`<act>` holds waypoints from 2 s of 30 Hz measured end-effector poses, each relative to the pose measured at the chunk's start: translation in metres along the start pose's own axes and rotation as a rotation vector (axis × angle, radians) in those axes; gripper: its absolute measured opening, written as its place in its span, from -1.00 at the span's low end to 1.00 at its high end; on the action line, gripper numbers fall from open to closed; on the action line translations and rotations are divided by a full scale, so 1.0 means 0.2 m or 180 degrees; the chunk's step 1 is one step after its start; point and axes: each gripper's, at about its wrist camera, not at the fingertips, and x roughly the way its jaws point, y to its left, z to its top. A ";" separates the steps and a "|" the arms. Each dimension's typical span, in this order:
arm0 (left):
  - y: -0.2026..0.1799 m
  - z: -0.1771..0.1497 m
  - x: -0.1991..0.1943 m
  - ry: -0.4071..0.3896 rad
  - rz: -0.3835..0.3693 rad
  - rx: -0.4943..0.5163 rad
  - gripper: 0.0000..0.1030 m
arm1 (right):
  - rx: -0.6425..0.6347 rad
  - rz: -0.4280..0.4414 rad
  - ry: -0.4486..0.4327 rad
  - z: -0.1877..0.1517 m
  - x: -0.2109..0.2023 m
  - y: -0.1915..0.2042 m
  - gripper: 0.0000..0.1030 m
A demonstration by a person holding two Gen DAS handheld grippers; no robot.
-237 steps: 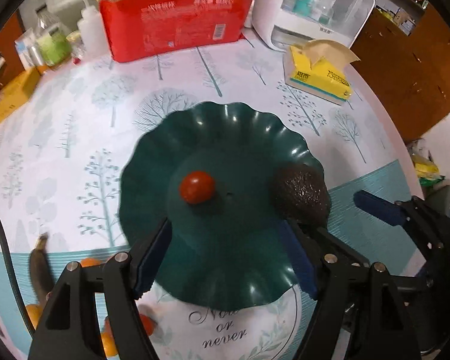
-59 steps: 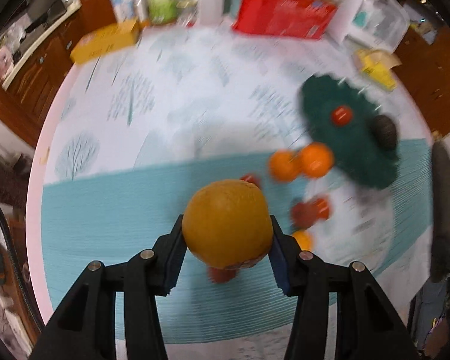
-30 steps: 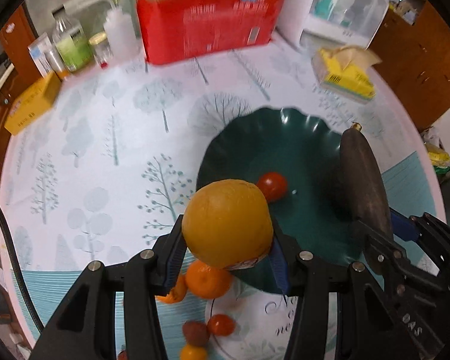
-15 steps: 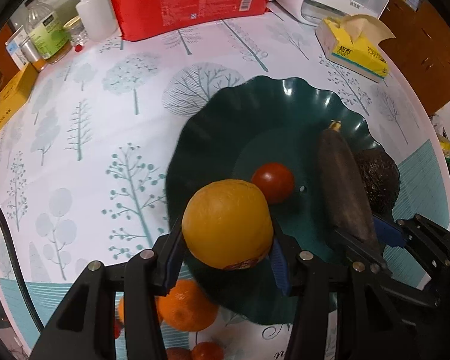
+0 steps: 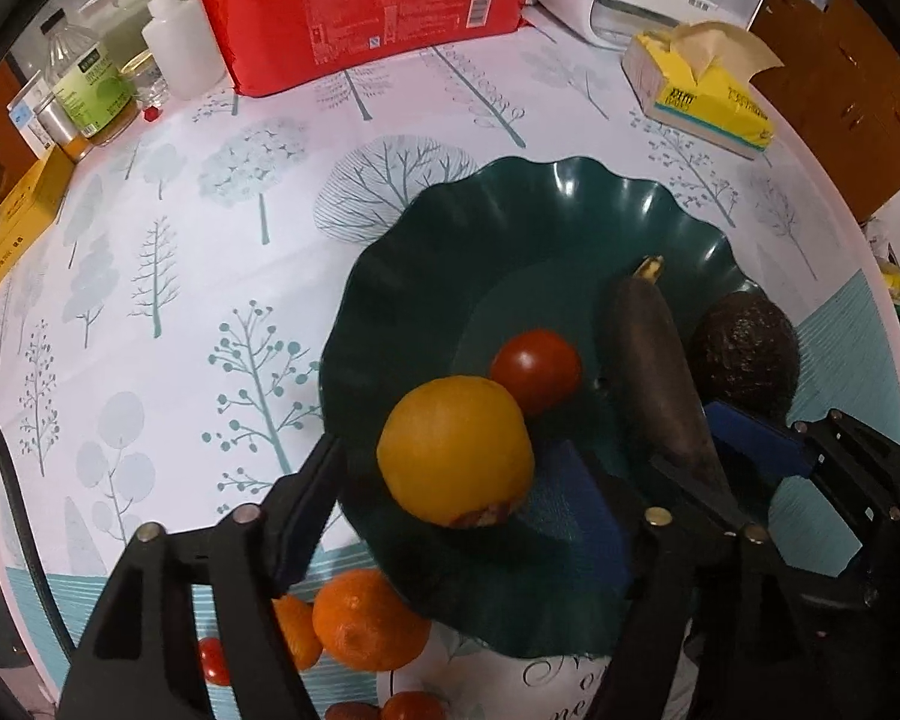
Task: Organize fruits
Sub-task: 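Open both tools to release the fruits and lift away from the plate, then move both tools down toward the lychee and yellow citrus on the cloth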
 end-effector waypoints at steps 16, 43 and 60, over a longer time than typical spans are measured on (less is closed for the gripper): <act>0.16 -0.23 -0.49 -0.0489 -0.0171 -0.0261 0.87 | -0.0013 -0.0036 -0.0342 -0.07 -0.38 0.13 -0.12; 0.60 -0.62 -1.47 -0.1350 0.0129 -0.0317 0.87 | -0.0212 -0.0219 -0.1188 -0.07 -1.26 0.71 -0.12; 0.78 -0.96 -0.87 -0.0771 0.0194 -0.0294 0.87 | -0.0098 -0.0114 -0.0577 -0.29 -0.74 0.92 -0.12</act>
